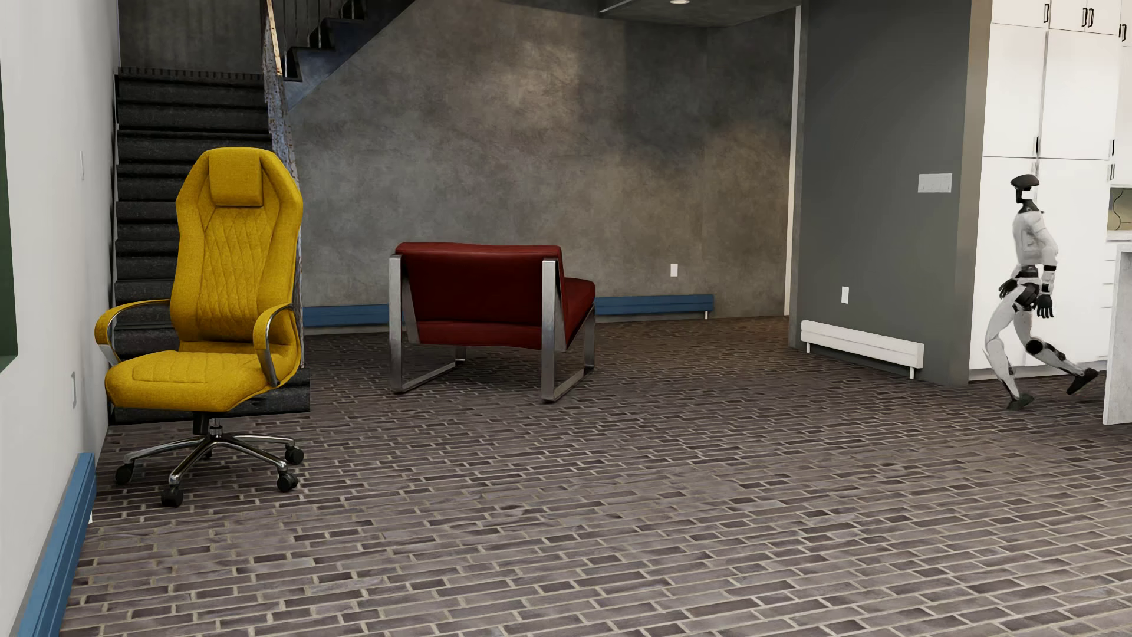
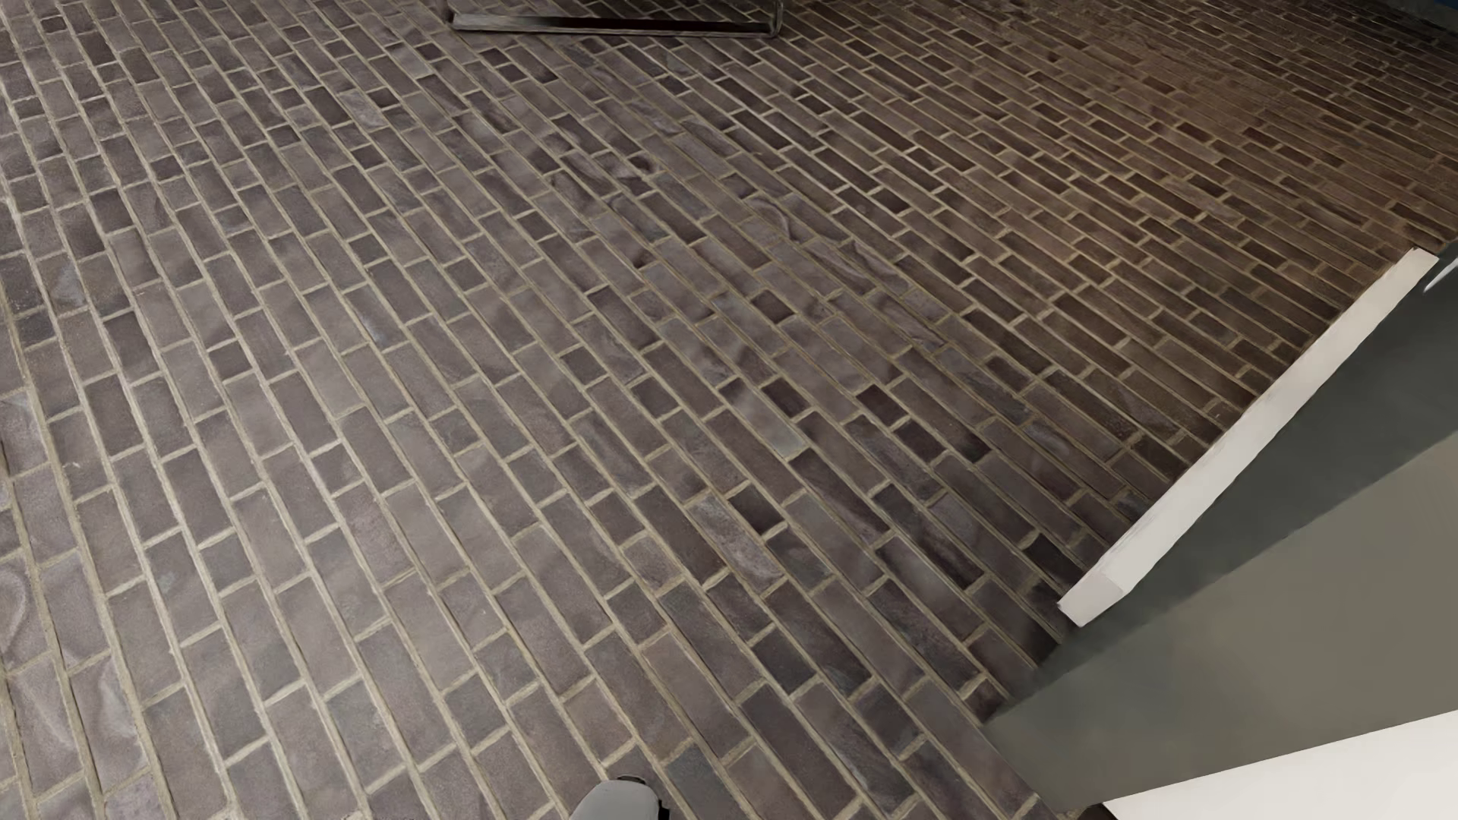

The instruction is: Walk to the officechair

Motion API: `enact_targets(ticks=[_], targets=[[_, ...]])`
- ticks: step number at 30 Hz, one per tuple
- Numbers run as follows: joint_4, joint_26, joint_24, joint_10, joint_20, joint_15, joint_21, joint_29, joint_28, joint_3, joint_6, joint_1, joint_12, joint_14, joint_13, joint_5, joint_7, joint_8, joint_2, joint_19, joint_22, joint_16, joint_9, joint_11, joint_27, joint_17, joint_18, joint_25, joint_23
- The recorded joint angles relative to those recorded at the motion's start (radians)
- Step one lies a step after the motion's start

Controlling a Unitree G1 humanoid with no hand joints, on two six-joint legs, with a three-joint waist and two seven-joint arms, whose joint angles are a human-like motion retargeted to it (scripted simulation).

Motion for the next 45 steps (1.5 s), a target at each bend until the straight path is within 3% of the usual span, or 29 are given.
enact_targets(ticks=[3, 5, 7, 11, 13, 14, 16, 17, 18, 19, 21, 23, 25, 26, 28, 29, 30, 31, 32, 33, 34, 35, 37, 38, 40, 42, 43, 44, 45], targets=[[-0.117, 0.0, 0.0, -0.073, 0.068, -0.048, 0.024, 0.0, 0.0, -0.148, 0.0, 0.12, -0.08, -0.192, 0.042, 0.083, 0.0, 0.0, -0.185, 0.0, -0.034, 0.032, 0.012, 0.321, 0.0, 0.019, 0.0, 0.0, 0.134], [-0.2, 0.0, 0.0, -0.233, 0.119, -0.079, 0.076, 0.0, 0.0, -0.231, -0.004, 0.283, -0.156, -0.352, 0.09, 0.17, 0.0, 0.0, -0.361, 0.0, -0.096, 0.054, 0.016, 0.365, 0.0, 0.023, 0.0, 0.0, 0.184], [-0.239, 0.0, 0.0, -0.415, 0.151, -0.074, 0.13, 0.0, 0.0, -0.317, 0.001, 0.505, -0.205, -0.505, 0.135, 0.245, 0.0, 0.0, -0.523, 0.0, -0.196, 0.081, 0.02, 0.245, 0.0, 0.017, 0.0, 0.0, 0.207], [-0.194, 0.0, 0.0, -0.54, 0.16, 0.026, 0.178, 0.0, 0.0, -0.496, 0.03, 0.822, -0.319, -0.707, 0.157, 0.232, 0.0, 0.0, -0.781, 0.0, -0.366, 0.128, 0.013, -0.119, 0.0, -0.009, 0.0, 0.0, 0.296], [-0.152, 0.0, 0.0, -0.556, 0.107, 0.006, 0.179, 0.0, 0.0, -0.568, 0.033, 0.925, -0.364, -0.693, 0.152, 0.208, 0.0, 0.0, -0.823, 0.0, -0.386, 0.147, 0.007, -0.265, 0.0, -0.031, 0.0, 0.0, 0.322], [-0.112, 0.0, 0.0, -0.539, 0.076, -0.033, 0.186, 0.0, 0.0, -0.605, 0.044, 0.95, -0.37, -0.62, 0.14, 0.206, 0.0, 0.0, -0.839, 0.0, -0.361, 0.144, 0.0, -0.226, 0.0, -0.037, 0.0, 0.0, 0.348], [-0.053, 0.0, 0.0, -0.37, 0.01, -0.011, 0.188, 0.0, 0.0, -0.633, 0.091, 0.929, -0.341, -0.338, 0.12, 0.232, 0.0, 0.0, -0.866, 0.0, -0.268, 0.107, -0.014, -0.04, 0.0, -0.045, 0.0, 0.0, 0.39], [-0.021, 0.0, 0.0, -0.208, -0.038, -0.042, 0.22, 0.0, 0.0, -0.611, 0.11, 0.872, -0.327, -0.164, 0.092, 0.248, 0.0, 0.0, -0.855, 0.0, -0.199, 0.084, -0.003, 0.092, 0.0, -0.038, 0.0, 0.0, 0.425], [-0.019, 0.0, 0.0, 0.008, -0.073, -0.107, 0.187, 0.0, 0.0, -0.558, 0.088, 0.825, -0.29, 0.002, 0.065, 0.297, 0.0, 0.0, -0.75, 0.0, -0.201, 0.103, 0.051, 0.14, 0.0, -0.012, 0.0, 0.0, 0.413], [-0.012, 0.0, 0.0, 0.229, -0.112, -0.155, 0.194, 0.0, 0.0, -0.489, 0.082, 0.699, -0.277, 0.0, 0.038, 0.325, 0.0, 0.0, -0.679, 0.0, -0.154, 0.09, 0.043, 0.135, 0.0, 0.009, 0.0, 0.0, 0.395], [-0.048, 0.0, 0.0, 0.445, -0.152, -0.159, 0.164, 0.0, 0.0, -0.325, 0.049, 0.482, -0.184, -0.129, 0.0, 0.36, 0.0, 0.0, -0.453, 0.0, -0.107, 0.069, 0.042, 0.015, 0.0, 0.03, 0.0, 0.0, 0.269], [-0.094, 0.0, 0.0, 0.288, -0.092, -0.123, 0.092, 0.0, 0.0, -0.18, 0.018, 0.267, -0.071, -0.088, -0.021, 0.351, 0.0, 0.0, -0.194, 0.0, -0.051, 0.036, 0.033, -0.168, 0.0, 0.039, 0.0, 0.0, 0.088], [-0.116, 0.0, 0.0, -0.112, -0.217, -0.104, 0.046, 0.0, 0.0, -0.052, 0.007, 0.129, -0.01, 0.037, -0.094, 0.323, 0.0, 0.0, 0.015, 0.0, -0.034, 0.071, 0.034, -0.296, 0.0, 0.017, 0.0, 0.0, -0.052], [-0.114, 0.0, 0.0, -0.306, -0.23, -0.129, 0.014, 0.0, 0.0, 0.005, 0.004, 0.088, 0.023, -0.051, -0.136, 0.31, 0.0, 0.0, 0.107, 0.0, -0.03, 0.08, 0.032, -0.348, 0.0, 0.0, 0.0, 0.0, -0.114], [-0.099, 0.0, 0.0, -0.449, -0.258, -0.195, -0.017, 0.0, 0.0, 0.089, -0.011, -0.006, 0.077, -0.544, -0.224, 0.276, 0.0, 0.0, 0.248, 0.0, -0.036, 0.108, 0.016, -0.38, 0.0, -0.033, 0.0, 0.0, -0.191], [-0.076, 0.0, 0.0, -0.433, -0.258, -0.186, -0.077, 0.0, 0.0, 0.153, -0.015, -0.042, 0.092, -0.6, -0.243, 0.242, 0.0, 0.0, 0.298, 0.0, -0.009, 0.109, 0.017, -0.375, 0.0, -0.039, 0.0, 0.0, -0.206], [-0.068, 0.0, 0.0, -0.43, -0.259, -0.111, -0.09, 0.0, 0.0, 0.208, -0.018, -0.074, 0.1, -0.453, -0.249, 0.195, 0.0, 0.0, 0.329, 0.0, 0.018, 0.106, 0.024, -0.336, 0.0, -0.045, 0.0, 0.0, -0.196], [-0.069, 0.0, 0.0, -0.351, -0.244, 0.05, -0.096, 0.0, 0.0, 0.228, -0.019, -0.104, 0.112, -0.179, -0.23, 0.171, 0.0, 0.0, 0.341, 0.0, 0.044, 0.092, 0.013, -0.28, 0.0, -0.042, 0.0, 0.0, -0.172], [-0.123, 0.0, 0.0, -0.268, -0.244, 0.275, -0.082, 0.0, 0.0, 0.196, -0.063, -0.136, 0.114, 0.025, -0.21, 0.118, 0.0, 0.0, 0.283, 0.0, 0.076, 0.081, -0.007, -0.14, 0.0, -0.02, 0.0, 0.0, -0.127], [-0.165, 0.0, 0.0, -0.17, -0.265, 0.434, -0.064, 0.0, 0.0, 0.133, -0.072, -0.101, 0.09, 0.034, -0.178, 0.121, 0.0, 0.0, 0.242, 0.0, 0.099, 0.077, 0.004, 0.021, 0.0, 0.0, 0.0, 0.0, -0.061], [-0.209, 0.0, 0.0, -0.163, -0.263, 0.425, -0.029, 0.0, 0.0, 0.071, -0.082, -0.031, 0.056, -0.014, -0.155, 0.12, 0.0, 0.0, 0.117, 0.0, 0.089, 0.07, 0.006, 0.237, 0.0, 0.02, 0.0, 0.0, 0.001], [-0.242, 0.0, 0.0, -0.2, -0.227, 0.274, 0.033, 0.0, 0.0, 0.005, -0.079, 0.087, 0.021, -0.07, -0.128, 0.136, 0.0, 0.0, 0.022, 0.0, 0.058, 0.066, 0.023, 0.4, 0.0, 0.033, 0.0, 0.0, 0.064], [-0.263, 0.0, 0.0, -0.321, -0.142, 0.016, 0.149, 0.0, 0.0, -0.145, -0.038, 0.339, -0.069, -0.196, -0.05, 0.199, 0.0, 0.0, -0.184, 0.0, -0.029, 0.063, 0.031, 0.513, 0.0, 0.049, 0.0, 0.0, 0.202], [-0.261, 0.0, 0.0, -0.394, -0.104, -0.028, 0.187, 0.0, 0.0, -0.202, -0.022, 0.473, -0.113, -0.278, 0.003, 0.217, 0.0, 0.0, -0.278, 0.0, -0.099, 0.071, 0.034, 0.455, 0.0, 0.049, 0.0, 0.0, 0.259], [-0.206, 0.0, 0.0, -0.487, 0.061, -0.01, 0.228, 0.0, 0.0, -0.333, 0.011, 0.661, -0.194, -0.438, 0.093, 0.227, 0.0, 0.0, -0.436, 0.0, -0.235, 0.07, 0.027, 0.173, 0.0, 0.043, 0.0, 0.0, 0.342], [-0.157, 0.0, 0.0, -0.512, 0.14, 0.007, 0.221, 0.0, 0.0, -0.432, 0.031, 0.782, -0.286, -0.563, 0.174, 0.209, 0.0, 0.0, -0.51, 0.0, -0.381, 0.105, -0.002, -0.229, 0.0, 0.029, 0.0, 0.0, 0.381], [-0.147, 0.0, 0.0, -0.515, 0.178, 0.016, 0.164, 0.0, 0.0, -0.475, 0.032, 0.815, -0.315, -0.585, 0.21, 0.199, 0.0, 0.0, -0.538, 0.0, -0.44, 0.123, -0.027, -0.34, 0.0, 0.029, 0.0, 0.0, 0.39], [-0.116, 0.0, 0.0, -0.503, 0.218, 0.185, 0.163, 0.0, 0.0, -0.508, 0.034, 0.849, -0.335, -0.583, 0.233, 0.188, 0.0, 0.0, -0.578, 0.0, -0.492, 0.143, -0.043, -0.722, 0.0, 0.018, 0.0, 0.0, 0.403], [-0.08, 0.0, 0.0, -0.476, 0.256, -0.026, 0.142, 0.0, 0.0, -0.549, 0.033, 0.894, -0.338, -0.548, 0.249, 0.182, 0.0, 0.0, -0.605, 0.0, -0.509, 0.149, -0.042, -0.353, 0.0, 0.015, 0.0, 0.0, 0.422]])
